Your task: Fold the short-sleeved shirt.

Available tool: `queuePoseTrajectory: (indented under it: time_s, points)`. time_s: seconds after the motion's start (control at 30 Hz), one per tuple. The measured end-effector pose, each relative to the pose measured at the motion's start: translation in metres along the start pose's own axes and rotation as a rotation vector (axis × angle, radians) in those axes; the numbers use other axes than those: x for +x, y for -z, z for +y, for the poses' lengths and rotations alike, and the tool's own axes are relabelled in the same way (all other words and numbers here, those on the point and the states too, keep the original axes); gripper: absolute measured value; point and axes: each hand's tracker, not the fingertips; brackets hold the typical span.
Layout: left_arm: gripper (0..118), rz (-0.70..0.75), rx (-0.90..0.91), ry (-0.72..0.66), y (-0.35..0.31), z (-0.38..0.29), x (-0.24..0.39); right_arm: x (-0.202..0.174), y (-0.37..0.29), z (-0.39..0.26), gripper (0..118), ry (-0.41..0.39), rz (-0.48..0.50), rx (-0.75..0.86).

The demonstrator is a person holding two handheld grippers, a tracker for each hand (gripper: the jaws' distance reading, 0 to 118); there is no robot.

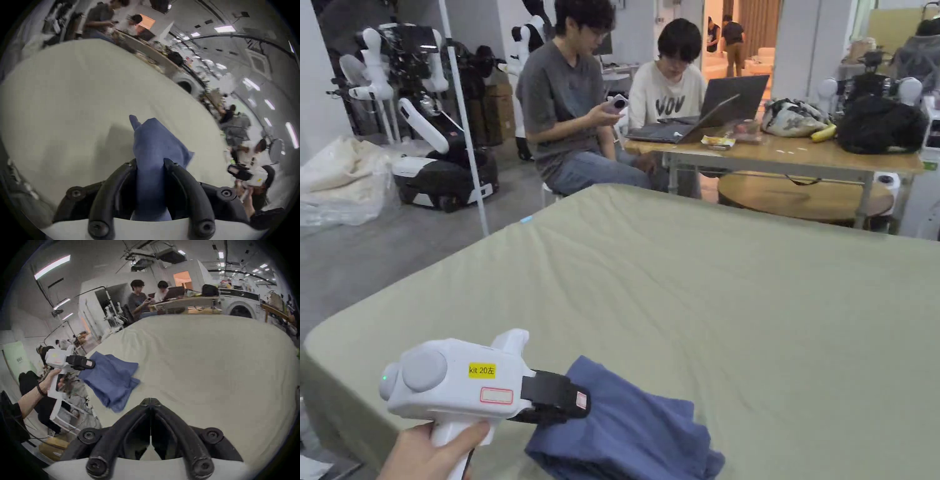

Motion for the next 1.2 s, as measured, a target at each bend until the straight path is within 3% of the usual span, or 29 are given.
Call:
queuePoseTrajectory:
  time_s: [0.13,0.17,0.2,0.23,0.3,0.37,0.43,0.53,0.67,0.73,0.8,0.83,0.93,0.97,1.0,1.07,1.13,1.2]
  points:
    - [23,0.105,0.005,-0.072,-0.002,0.032,-0.062,-0.009,0.035,-0.003,0,0.057,0.074,-0.037]
    - [26,0.141,-0.002,-0.077,0.003,0.037,-0.071,-0.010,0.040,-0.004,0,0.064,0.074,-0.048]
    - [39,0.184,-0.015,-0.063,0.011,0.043,-0.088,-0.010,0.043,-0.005,0,0.067,0.072,-0.057]
    - [44,0.265,0.021,-0.070,0.012,0.044,-0.091,-0.009,0.044,-0.007,0,0.061,0.065,-0.070]
    - [45,0.399,0.099,-0.077,0.004,0.047,-0.094,-0.003,0.040,-0.010,0,0.057,0.042,-0.079]
    - [45,0.433,0.171,-0.018,-0.009,0.048,-0.085,0.006,0.028,-0.012,0,0.060,0.010,-0.065]
    - [45,0.462,0.234,0.073,-0.023,0.047,-0.056,0.015,0.011,-0.011,0,0.073,-0.041,0.003]
    - [45,0.363,0.366,0.187,-0.051,0.029,0.023,0.025,-0.020,-0.003,0,0.083,-0.112,0.140]
    - [45,0.252,0.611,0.297,-0.057,0.016,0.124,0.035,-0.070,0.006,0,-0.014,-0.333,0.346]
    - [45,0.202,0.670,0.341,-0.048,0.004,0.183,0.039,-0.093,0.007,0,0.012,-0.476,0.431]
    - [45,0.123,0.635,0.459,-0.038,-0.004,0.232,0.045,-0.115,0.006,0,0.020,-0.507,0.483]
    - [45,0.117,0.679,0.525,-0.033,-0.011,0.260,0.043,-0.126,0.004,0,0.013,-0.567,0.528]
    - [45,0.180,0.731,0.679,-0.023,-0.046,0.328,0.036,-0.150,0.001,0,-0.110,-0.692,0.598]
    - [45,0.184,0.734,0.684,-0.022,-0.061,0.347,0.033,-0.154,-0.001,0,-0.126,-0.757,0.600]
    - [44,0.174,0.718,0.678,-0.019,-0.070,0.355,0.032,-0.158,-0.001,0,-0.126,-0.752,0.591]
    - [35,0.134,0.683,0.656,-0.016,-0.096,0.373,0.027,-0.166,-0.003,0,-0.150,-0.751,0.581]
    - [13,0.131,0.710,0.597,-0.008,-0.111,0.378,0.024,-0.169,-0.003,0,-0.163,-0.793,0.596]
    - [0,0.070,0.659,0.716,0.001,-0.121,0.380,0.021,-0.178,-0.007,0,-0.159,-0.790,0.599]
